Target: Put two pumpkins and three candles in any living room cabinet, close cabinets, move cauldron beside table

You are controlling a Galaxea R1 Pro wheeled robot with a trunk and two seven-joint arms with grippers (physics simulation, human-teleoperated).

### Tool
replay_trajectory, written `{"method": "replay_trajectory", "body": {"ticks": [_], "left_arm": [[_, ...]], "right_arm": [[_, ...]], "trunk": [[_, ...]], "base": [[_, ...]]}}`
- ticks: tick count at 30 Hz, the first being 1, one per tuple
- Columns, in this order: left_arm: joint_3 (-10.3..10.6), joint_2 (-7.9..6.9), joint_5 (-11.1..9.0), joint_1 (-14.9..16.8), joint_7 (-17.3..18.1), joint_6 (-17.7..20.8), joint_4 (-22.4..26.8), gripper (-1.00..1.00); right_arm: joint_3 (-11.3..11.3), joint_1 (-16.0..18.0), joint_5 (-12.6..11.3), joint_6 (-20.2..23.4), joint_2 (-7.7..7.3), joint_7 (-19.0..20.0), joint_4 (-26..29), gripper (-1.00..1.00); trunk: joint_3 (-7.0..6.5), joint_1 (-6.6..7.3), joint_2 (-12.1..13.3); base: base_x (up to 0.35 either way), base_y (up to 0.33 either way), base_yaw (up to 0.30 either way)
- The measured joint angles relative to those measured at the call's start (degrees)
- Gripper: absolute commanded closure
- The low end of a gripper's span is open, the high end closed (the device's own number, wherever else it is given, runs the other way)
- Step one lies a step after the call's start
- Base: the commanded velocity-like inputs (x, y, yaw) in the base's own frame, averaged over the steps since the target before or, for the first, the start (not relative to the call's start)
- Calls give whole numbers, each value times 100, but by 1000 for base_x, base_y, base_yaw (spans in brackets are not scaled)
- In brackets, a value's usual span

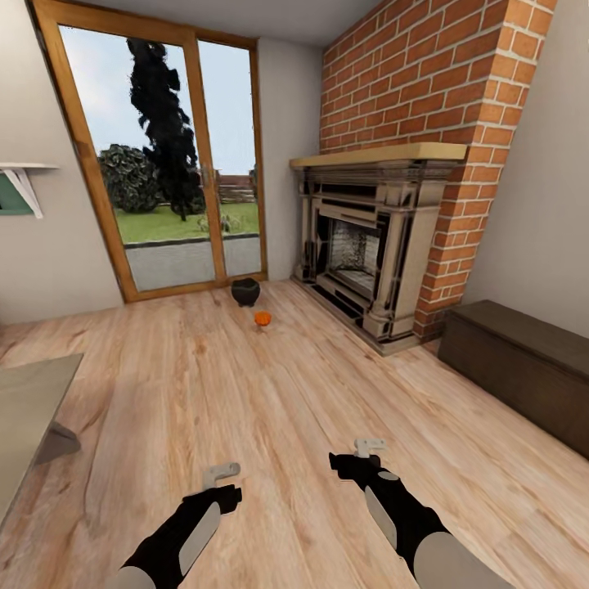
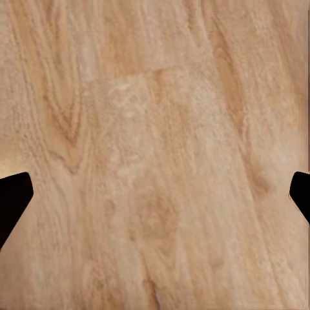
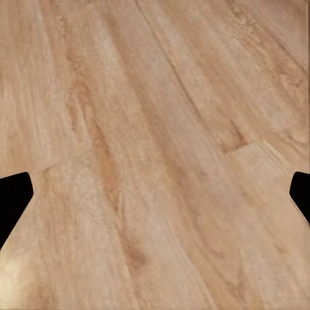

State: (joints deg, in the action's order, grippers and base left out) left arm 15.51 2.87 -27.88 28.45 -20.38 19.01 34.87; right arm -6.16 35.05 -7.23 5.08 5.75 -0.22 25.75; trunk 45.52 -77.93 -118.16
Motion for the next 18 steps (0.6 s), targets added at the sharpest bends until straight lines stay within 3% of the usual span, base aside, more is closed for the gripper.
{"method": "replay_trajectory", "body": {"ticks": [18], "left_arm": [[0, 1, 0, 1, -1, 1, -1, -100]], "right_arm": [[-1, -1, 0, 0, -1, 0, 1, -100]], "trunk": [[0, 0, 0]], "base": [[321, 126, -194]]}}
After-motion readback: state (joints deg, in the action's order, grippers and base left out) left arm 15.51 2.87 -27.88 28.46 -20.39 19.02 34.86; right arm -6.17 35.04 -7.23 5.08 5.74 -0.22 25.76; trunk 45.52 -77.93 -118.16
